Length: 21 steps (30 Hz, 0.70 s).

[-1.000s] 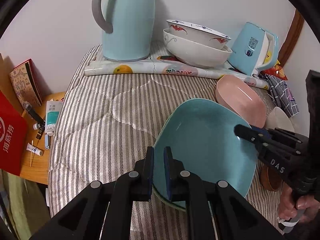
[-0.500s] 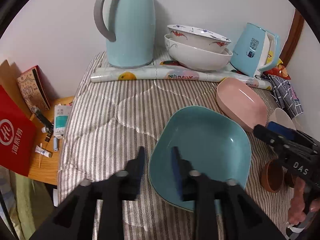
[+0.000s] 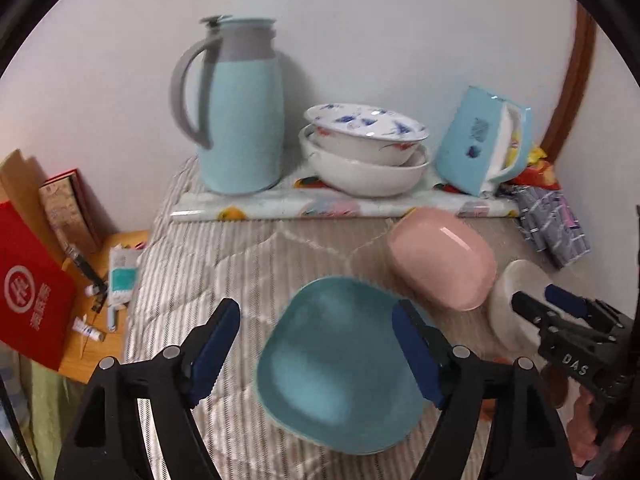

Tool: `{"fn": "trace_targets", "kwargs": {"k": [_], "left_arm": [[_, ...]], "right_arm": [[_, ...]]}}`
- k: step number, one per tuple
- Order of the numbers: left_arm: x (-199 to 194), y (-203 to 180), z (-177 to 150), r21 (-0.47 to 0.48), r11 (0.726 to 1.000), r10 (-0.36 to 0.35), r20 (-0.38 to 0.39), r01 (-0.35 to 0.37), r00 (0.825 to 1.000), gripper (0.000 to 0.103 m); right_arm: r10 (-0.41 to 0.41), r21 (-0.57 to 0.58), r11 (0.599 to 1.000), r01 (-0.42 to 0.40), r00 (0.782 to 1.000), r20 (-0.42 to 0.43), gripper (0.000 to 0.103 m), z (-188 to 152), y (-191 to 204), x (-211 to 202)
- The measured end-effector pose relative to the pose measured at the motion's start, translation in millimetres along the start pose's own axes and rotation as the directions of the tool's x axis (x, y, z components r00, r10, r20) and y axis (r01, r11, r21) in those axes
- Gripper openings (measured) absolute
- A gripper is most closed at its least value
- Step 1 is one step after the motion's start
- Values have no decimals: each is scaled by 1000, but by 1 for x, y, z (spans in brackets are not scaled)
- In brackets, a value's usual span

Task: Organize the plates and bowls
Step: 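Move both grippers to the pink plate rim and close on it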

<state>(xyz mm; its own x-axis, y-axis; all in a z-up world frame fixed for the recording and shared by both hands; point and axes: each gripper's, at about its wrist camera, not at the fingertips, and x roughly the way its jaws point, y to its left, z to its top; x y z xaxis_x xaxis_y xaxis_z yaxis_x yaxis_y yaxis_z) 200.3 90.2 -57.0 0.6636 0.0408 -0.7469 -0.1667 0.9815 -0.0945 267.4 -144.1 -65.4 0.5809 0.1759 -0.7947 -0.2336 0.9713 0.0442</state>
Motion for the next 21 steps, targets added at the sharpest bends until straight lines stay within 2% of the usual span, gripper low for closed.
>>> {"fn": "trace_targets", "kwargs": {"k": [2, 8, 13, 17, 21], "left_arm": [[-2, -6, 3, 14, 999, -41, 15, 41, 999, 77], [3, -30, 14, 69, 995, -72, 43, 69, 996, 77], [21, -40, 22, 57, 997, -58, -18, 59, 998, 77], [33, -41, 26, 25, 999, -47, -23, 48, 999, 77], [48, -43, 31, 36, 999, -15, -34, 16, 999, 77]], "right_arm": [[-2, 4, 1000, 2, 1000, 8, 62, 1, -5, -3], [-6, 9, 1000, 5, 1000, 14, 62, 12, -20, -7], [17, 41, 999, -18, 1000, 26, 62, 21, -31, -4], [9, 51, 999, -12, 999, 45, 62, 26, -35, -2], [2, 42, 999, -4, 999, 48, 62, 32, -37, 5]]}}
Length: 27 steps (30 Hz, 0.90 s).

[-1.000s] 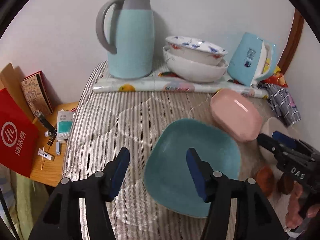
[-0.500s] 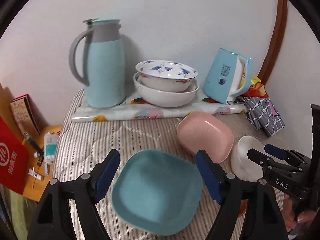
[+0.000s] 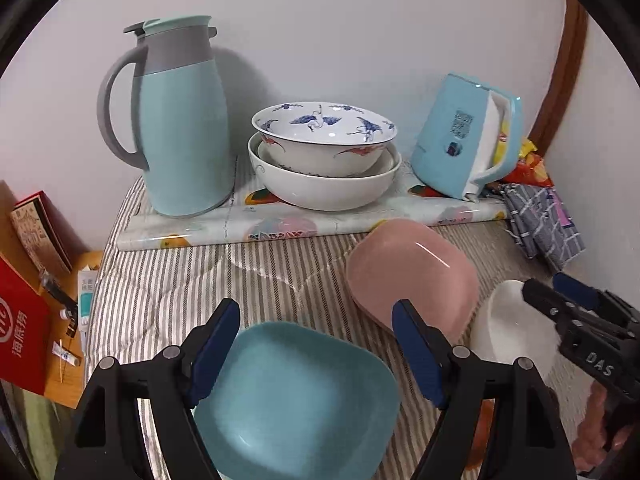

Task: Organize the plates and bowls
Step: 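Move both grippers to the pink plate rim and close on it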

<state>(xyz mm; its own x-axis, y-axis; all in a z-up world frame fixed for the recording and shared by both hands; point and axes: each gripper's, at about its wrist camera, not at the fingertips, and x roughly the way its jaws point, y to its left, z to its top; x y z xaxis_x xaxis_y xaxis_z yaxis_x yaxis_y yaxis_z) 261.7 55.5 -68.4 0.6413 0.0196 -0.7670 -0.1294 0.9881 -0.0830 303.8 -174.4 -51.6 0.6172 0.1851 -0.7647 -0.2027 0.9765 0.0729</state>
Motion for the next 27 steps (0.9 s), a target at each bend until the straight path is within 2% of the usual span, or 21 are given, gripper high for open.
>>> {"fn": "trace_targets", "kwargs": {"k": [7, 14, 24, 26, 27], "left_arm": [[22, 1, 11, -10, 1000, -16, -10, 16, 1000, 77], [44, -8, 23, 25, 1000, 6, -13, -6, 1000, 74], [71, -18, 34, 38, 999, -15, -32, 16, 999, 74], [79, -20, 35, 36, 999, -14, -49, 16, 999, 67], [83, -21, 35, 32, 999, -17, -58, 19, 998, 57]], "right_arm": [[-2, 12, 1000, 2, 1000, -16, 61, 10, -10, 19], [-16, -2, 1000, 16, 999, -49, 49, 18, -17, 47], [-3, -8, 1000, 2, 994, -109, 46, 28, -14, 83], [-8, -9, 1000, 6, 992, -129, 38, 29, -14, 89], [-8, -7, 1000, 7, 990, -138, 37, 30, -14, 92]]}}
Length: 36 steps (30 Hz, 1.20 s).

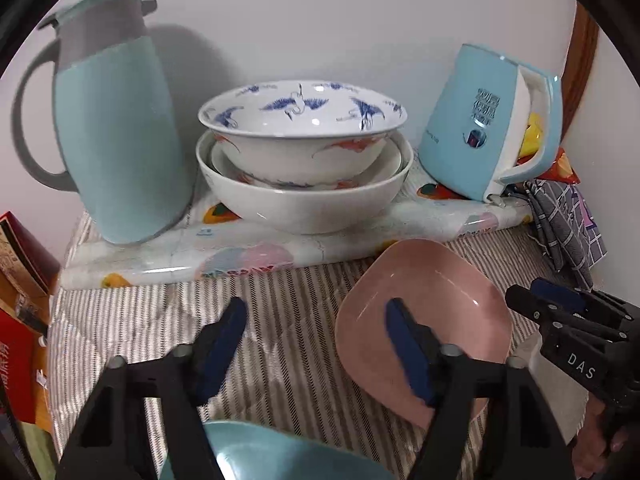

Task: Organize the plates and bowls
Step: 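Move both grippers to the pink plate rim and close on it, then lift the pink plate and carry it over the blue-green plate stack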

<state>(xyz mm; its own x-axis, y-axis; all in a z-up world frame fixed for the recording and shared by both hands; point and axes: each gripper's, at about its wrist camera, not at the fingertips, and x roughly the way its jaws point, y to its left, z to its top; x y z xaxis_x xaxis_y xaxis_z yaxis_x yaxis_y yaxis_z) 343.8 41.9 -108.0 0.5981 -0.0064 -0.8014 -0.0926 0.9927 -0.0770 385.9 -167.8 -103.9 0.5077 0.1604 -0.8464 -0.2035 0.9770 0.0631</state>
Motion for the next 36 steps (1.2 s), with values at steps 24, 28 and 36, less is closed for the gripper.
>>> {"fn": "trace_targets", "kwargs": {"k": [24, 28, 36], "left_arm": [[39, 5, -8, -53, 997, -54, -125, 47, 991, 18], [40, 4, -9, -55, 997, -63, -127, 57, 990, 13], [44, -1, -10, -59, 994, -104, -153, 96, 983, 9]], "right_arm": [[-25, -12, 1000, 24, 996, -81, 22, 0, 7, 29], [-42, -16, 999, 41, 995, -87, 17, 1, 7, 31], [-80, -47, 996, 75, 991, -110, 12, 4, 7, 40]]}}
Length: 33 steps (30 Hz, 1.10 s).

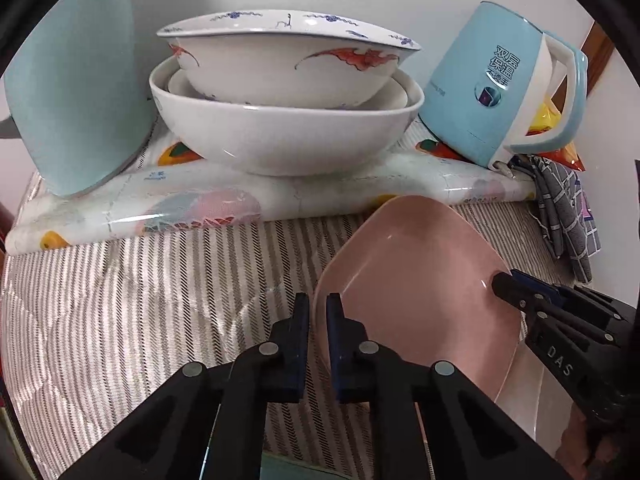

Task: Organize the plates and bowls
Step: 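Lift the pink plate and carry it over the blue-green plate stack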

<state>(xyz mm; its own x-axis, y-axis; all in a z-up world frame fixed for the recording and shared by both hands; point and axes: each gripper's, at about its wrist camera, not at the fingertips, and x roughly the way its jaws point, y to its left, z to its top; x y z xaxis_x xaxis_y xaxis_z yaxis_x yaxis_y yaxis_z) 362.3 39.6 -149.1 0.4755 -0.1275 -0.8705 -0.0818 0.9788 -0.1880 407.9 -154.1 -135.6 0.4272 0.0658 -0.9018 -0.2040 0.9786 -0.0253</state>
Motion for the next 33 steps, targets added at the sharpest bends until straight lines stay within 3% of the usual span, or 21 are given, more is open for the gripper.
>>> {"fn": "trace_targets", "kwargs": {"k": [5, 14, 33], "left_arm": [[5, 0, -1, -4, 1000, -10, -27, 10, 1000, 9], [-4, 3, 1, -6, 999, -40, 17, 40, 999, 7], [-71, 0, 10, -31, 999, -3, 86, 6, 996, 7]], "right_arm": [[-6, -16, 1000, 6, 1000, -15, 12, 4, 0, 7], [-6, -26, 1000, 7, 1000, 13, 8, 3, 3, 7], [10, 1, 1000, -10, 991, 136, 8, 4, 19, -61]]}}
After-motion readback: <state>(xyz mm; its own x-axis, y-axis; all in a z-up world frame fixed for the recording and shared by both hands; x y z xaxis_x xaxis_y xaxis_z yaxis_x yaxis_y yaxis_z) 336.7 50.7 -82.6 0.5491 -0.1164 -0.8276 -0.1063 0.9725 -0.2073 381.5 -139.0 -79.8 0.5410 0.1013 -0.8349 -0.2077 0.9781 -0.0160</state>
